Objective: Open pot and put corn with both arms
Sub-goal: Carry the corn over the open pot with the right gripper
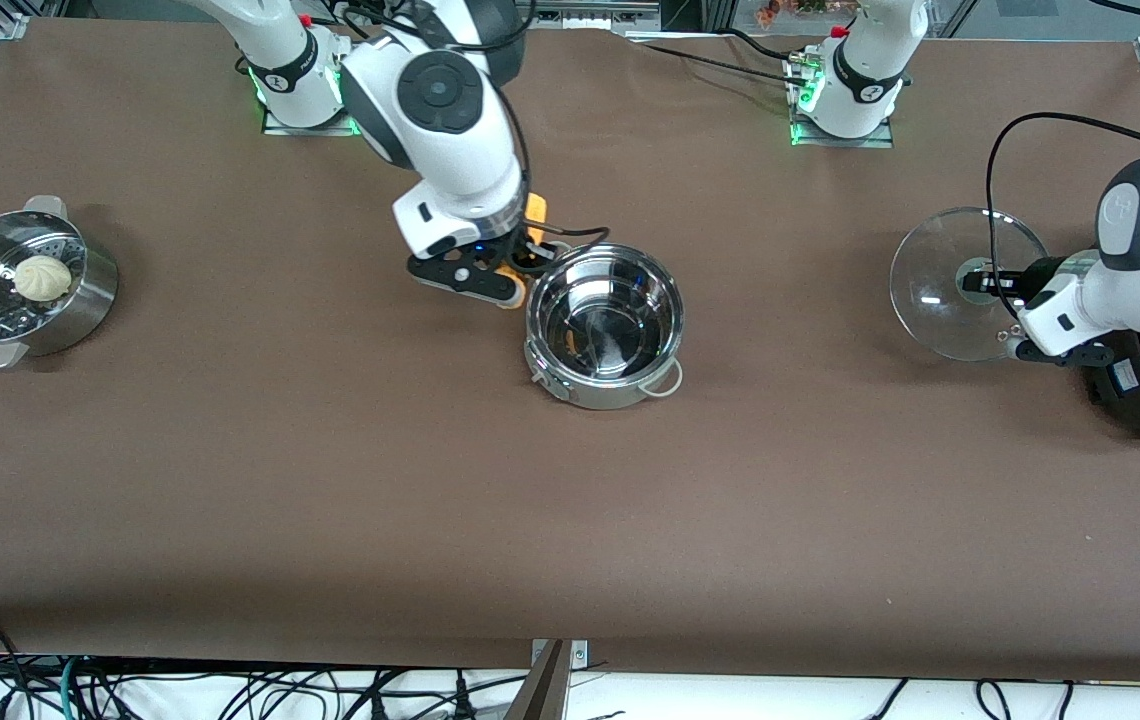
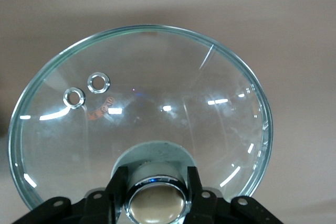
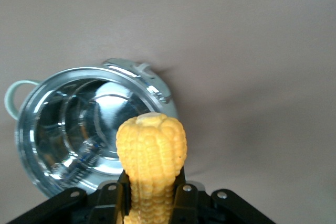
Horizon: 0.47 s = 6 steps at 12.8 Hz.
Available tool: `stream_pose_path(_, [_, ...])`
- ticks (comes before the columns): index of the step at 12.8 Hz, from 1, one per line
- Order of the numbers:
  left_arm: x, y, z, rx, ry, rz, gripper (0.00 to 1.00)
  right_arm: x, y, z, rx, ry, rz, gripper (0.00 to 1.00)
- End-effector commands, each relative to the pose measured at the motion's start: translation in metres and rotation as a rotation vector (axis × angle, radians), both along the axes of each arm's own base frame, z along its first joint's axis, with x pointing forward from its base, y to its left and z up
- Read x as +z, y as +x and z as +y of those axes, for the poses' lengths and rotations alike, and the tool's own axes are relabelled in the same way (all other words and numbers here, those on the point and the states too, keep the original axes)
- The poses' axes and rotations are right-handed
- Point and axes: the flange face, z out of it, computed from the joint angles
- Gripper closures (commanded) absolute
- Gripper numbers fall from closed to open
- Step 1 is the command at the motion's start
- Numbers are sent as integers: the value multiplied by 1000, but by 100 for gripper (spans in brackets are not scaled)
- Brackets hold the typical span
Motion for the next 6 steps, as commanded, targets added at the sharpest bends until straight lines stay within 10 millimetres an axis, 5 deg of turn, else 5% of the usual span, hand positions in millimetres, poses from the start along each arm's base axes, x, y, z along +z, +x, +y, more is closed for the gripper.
stream_pose_path(1, [-31,-38,34,-25,-13,-50,90,-3,9,33,-16,-1,-45,91])
stream_pose_path(6, [-90,-62,50,-23,-55,-83,89,-25,-6,83,125,-25,-167,91])
